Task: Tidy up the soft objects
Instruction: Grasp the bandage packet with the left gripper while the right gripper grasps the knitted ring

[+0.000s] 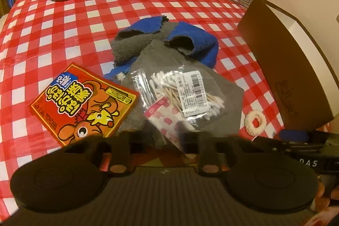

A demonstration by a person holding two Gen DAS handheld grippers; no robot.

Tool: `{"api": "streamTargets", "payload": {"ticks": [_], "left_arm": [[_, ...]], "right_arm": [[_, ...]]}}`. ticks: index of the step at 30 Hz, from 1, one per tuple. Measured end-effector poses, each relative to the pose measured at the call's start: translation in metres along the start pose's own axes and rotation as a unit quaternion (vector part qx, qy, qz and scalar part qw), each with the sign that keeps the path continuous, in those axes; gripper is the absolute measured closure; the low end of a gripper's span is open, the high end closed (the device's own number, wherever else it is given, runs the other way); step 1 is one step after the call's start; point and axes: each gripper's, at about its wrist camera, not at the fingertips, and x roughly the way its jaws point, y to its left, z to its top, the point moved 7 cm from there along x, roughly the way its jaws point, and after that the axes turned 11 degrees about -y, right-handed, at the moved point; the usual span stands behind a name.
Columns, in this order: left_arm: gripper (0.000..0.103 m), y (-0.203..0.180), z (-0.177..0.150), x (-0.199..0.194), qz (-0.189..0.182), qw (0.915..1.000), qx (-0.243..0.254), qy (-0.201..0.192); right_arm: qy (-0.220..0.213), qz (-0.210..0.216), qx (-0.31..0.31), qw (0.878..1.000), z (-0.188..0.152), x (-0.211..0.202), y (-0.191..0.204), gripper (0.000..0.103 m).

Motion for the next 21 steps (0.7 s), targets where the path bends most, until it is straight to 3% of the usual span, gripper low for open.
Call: {"api": "streamTargets", "payload": {"ticks": [3, 7, 10, 13, 21], "left_arm": [[0.102, 0.003, 0.002, -0.004, -0.002, 0.9999, -0.015, -0.005], [0.102, 0.003, 0.005, -0.01, -0.008, 0.9997, -0.018, -0.012], [0.092, 0.005, 0.002, -0.008, -0.004, 0.9991, -0.042, 0.003], [0.065, 0.002, -0.003, -0.008, -0.005, 0.9983, -0.056, 0.017], [0.053, -0.011, -0.009, 0.001, -0.008, 0.9963, -0.077, 0.038]], "right_arm": [[0.0, 0.001, 0.0, 1.0, 0.0, 0.002, 0.0, 0.023], [-0.001, 0.003, 0.001, 1.0, 0.001, 0.004, 0.0, 0.023], [-0.001, 0.003, 0.001, 1.0, 0.002, 0.005, 0.0, 0.023], [-0.002, 0.005, 0.002, 1.0, 0.002, 0.004, 0.0, 0.023], [0.003, 0.006, 0.006, 1.0, -0.002, 0.002, -0.003, 0.023]]}}
